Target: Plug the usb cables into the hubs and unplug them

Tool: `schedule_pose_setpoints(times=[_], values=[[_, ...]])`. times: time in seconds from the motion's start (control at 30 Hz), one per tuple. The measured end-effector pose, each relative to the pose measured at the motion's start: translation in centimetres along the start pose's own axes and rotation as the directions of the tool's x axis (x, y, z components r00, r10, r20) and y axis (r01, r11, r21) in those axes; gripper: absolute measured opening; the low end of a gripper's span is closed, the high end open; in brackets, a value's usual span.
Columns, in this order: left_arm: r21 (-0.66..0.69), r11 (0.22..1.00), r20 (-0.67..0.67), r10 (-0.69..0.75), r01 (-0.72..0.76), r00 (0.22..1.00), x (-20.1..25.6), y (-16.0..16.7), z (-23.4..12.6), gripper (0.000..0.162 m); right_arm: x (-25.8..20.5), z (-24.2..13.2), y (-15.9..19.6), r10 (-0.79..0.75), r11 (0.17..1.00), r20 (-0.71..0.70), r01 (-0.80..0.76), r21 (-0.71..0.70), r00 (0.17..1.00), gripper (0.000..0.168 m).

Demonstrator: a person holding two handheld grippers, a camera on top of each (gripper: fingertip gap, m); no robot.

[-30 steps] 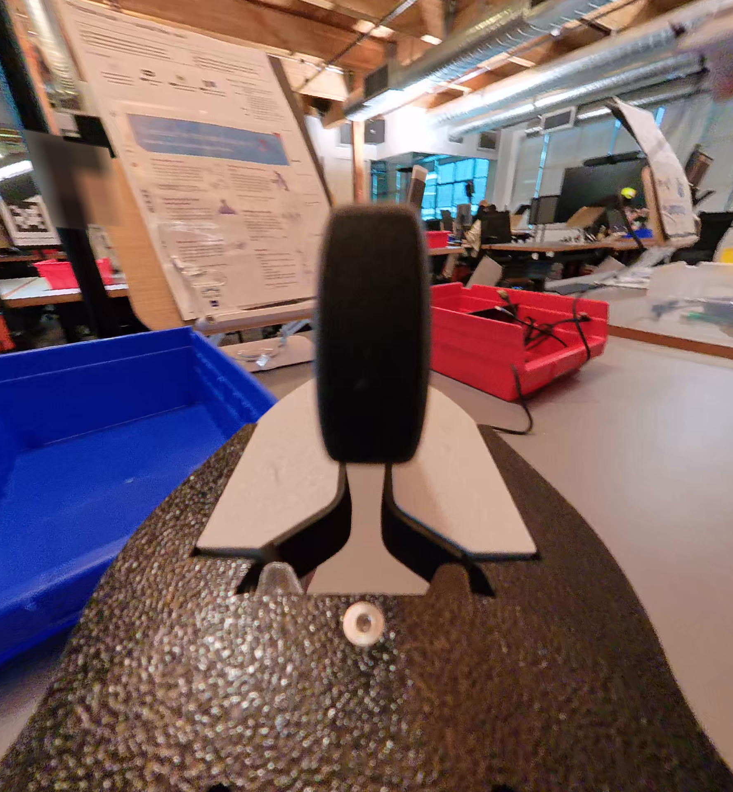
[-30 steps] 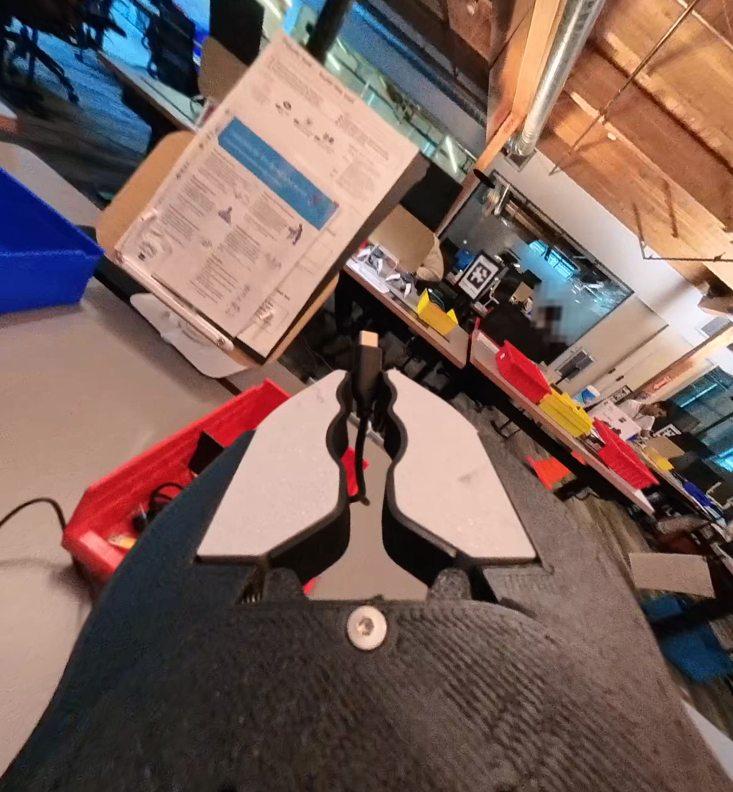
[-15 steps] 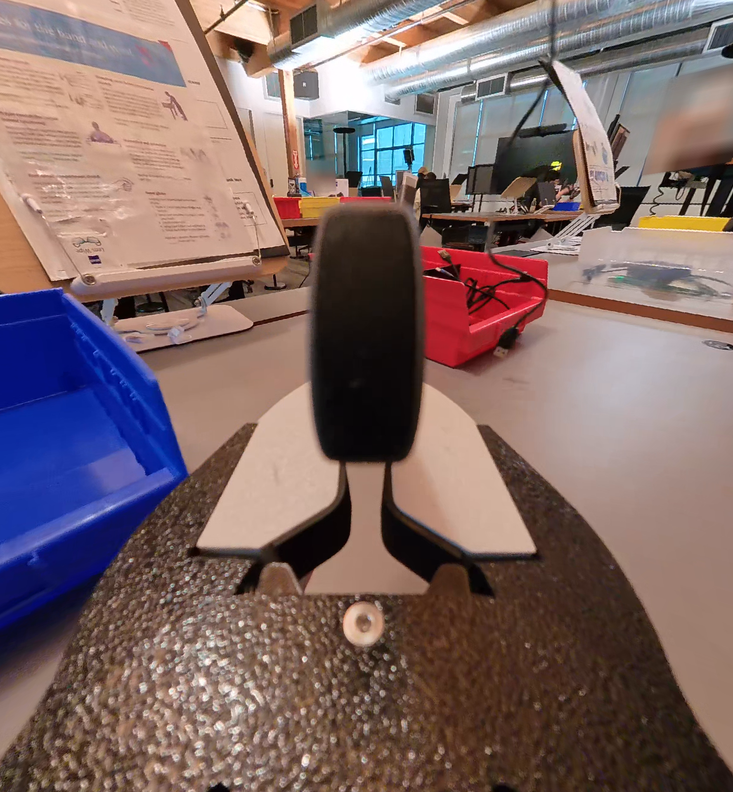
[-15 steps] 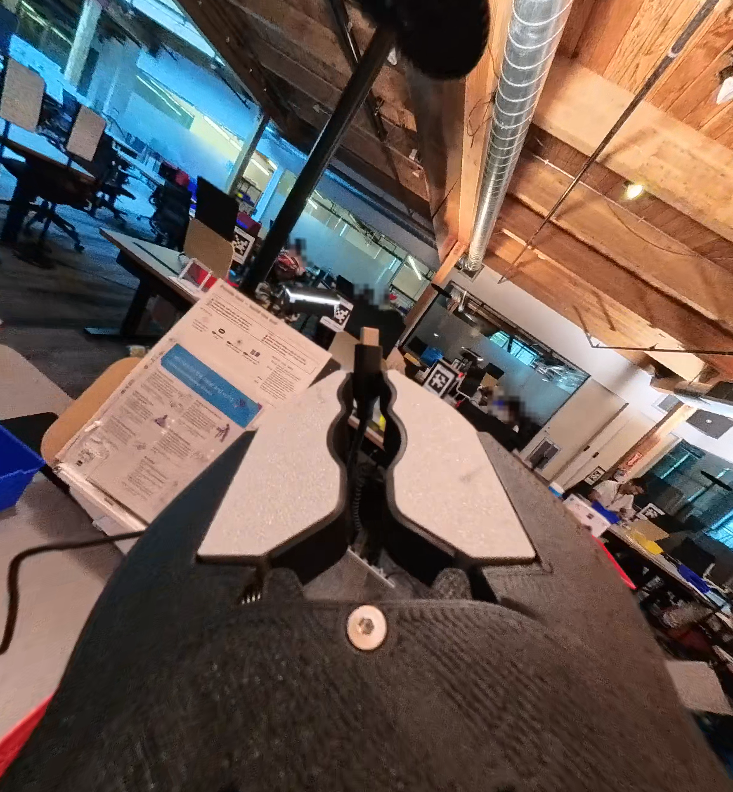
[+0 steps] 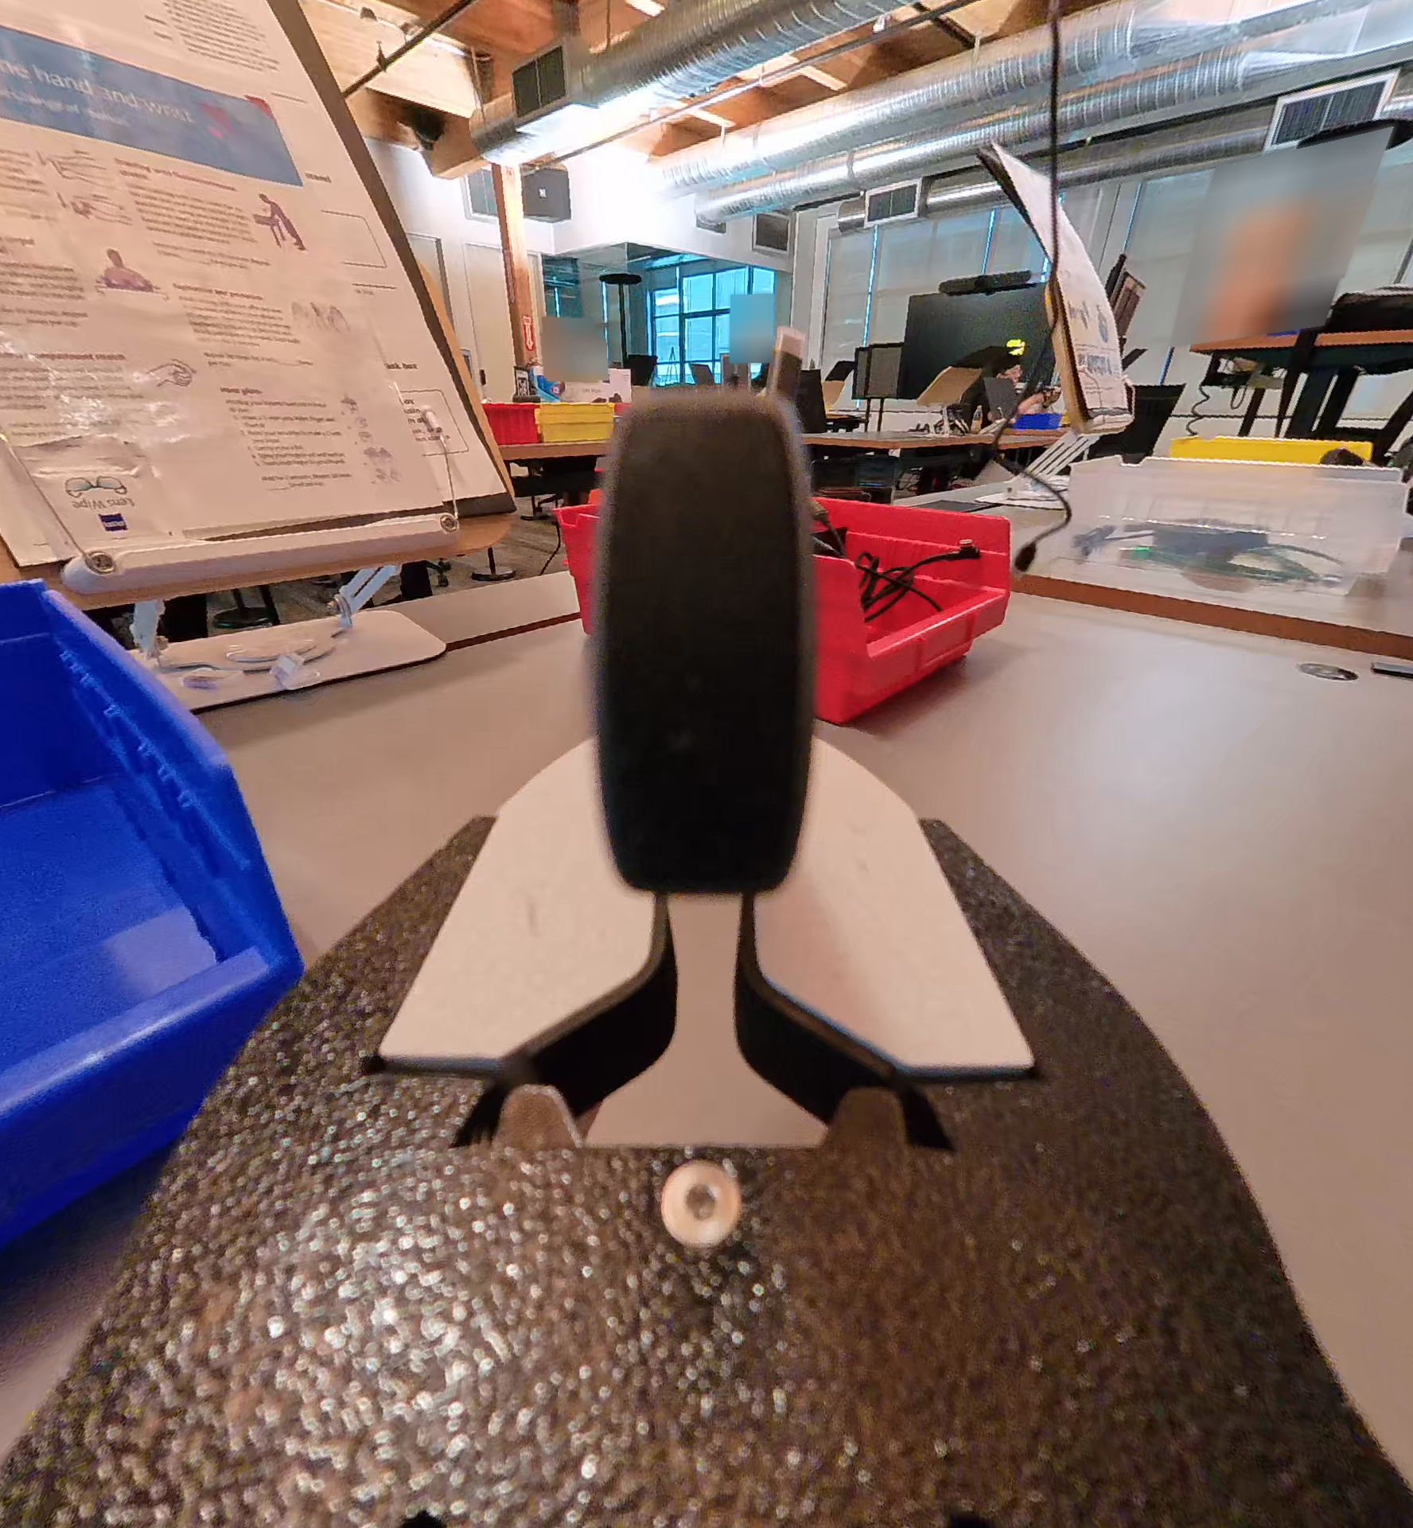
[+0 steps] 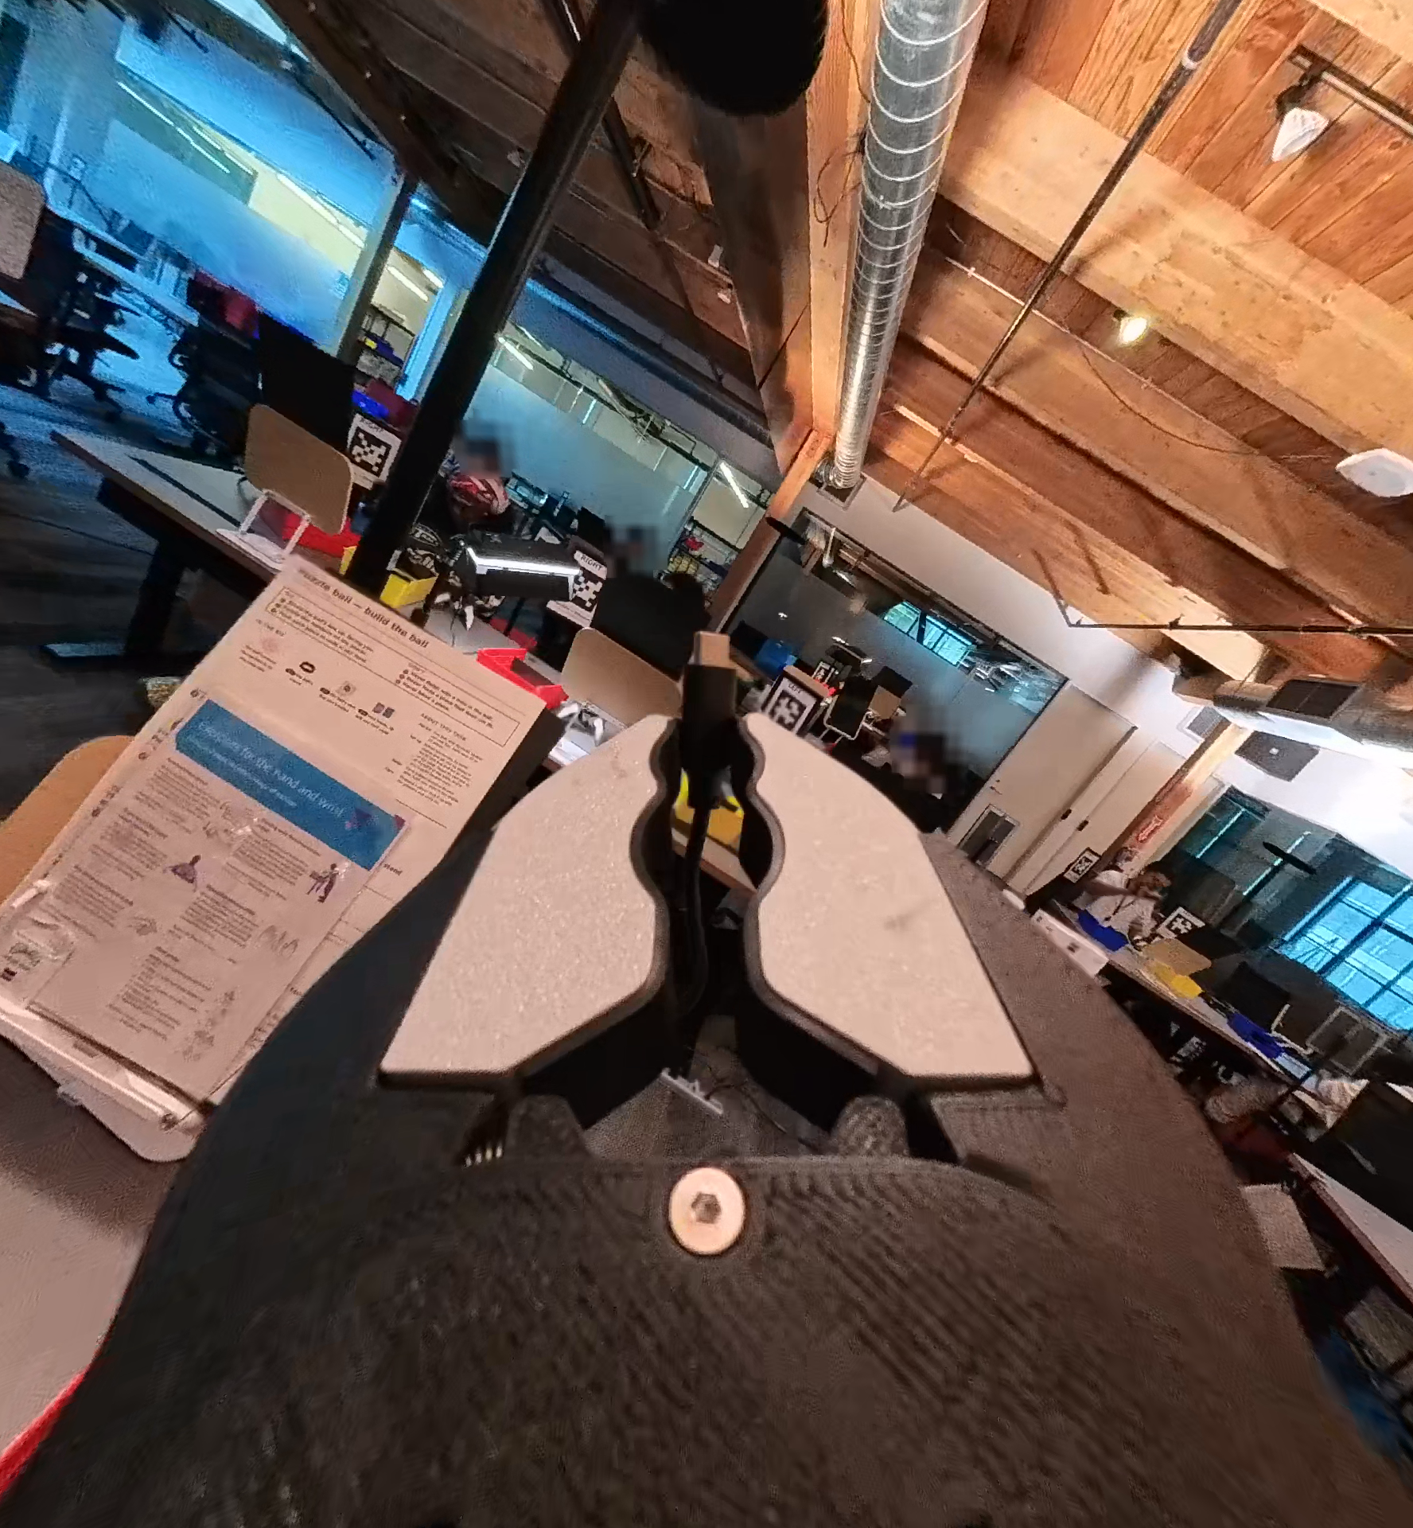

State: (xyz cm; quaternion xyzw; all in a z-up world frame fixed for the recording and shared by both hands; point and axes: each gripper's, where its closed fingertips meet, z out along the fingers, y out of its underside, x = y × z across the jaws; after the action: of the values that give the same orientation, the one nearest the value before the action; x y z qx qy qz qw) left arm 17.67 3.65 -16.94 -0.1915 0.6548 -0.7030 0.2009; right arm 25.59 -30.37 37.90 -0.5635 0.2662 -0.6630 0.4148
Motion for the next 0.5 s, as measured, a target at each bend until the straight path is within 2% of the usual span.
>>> schedule_pose_setpoints(times=[0.27,0.5], values=[[-0.008,1.0,-0.009,-0.012,0.012,1.0,0.1,0.1,0.4,0.012,2.5,0.6,-3.6,0.017,0.999,-0.055,-0.015,0.033,0.998,0.012],[-0.013,0.999,-0.018,-0.035,0.035,0.999,0.0,0.2,0.8,0.012,5.1,-0.6,-7.7,-0.025,0.997,-0.135,0.035,0.07,0.991,0.012]])
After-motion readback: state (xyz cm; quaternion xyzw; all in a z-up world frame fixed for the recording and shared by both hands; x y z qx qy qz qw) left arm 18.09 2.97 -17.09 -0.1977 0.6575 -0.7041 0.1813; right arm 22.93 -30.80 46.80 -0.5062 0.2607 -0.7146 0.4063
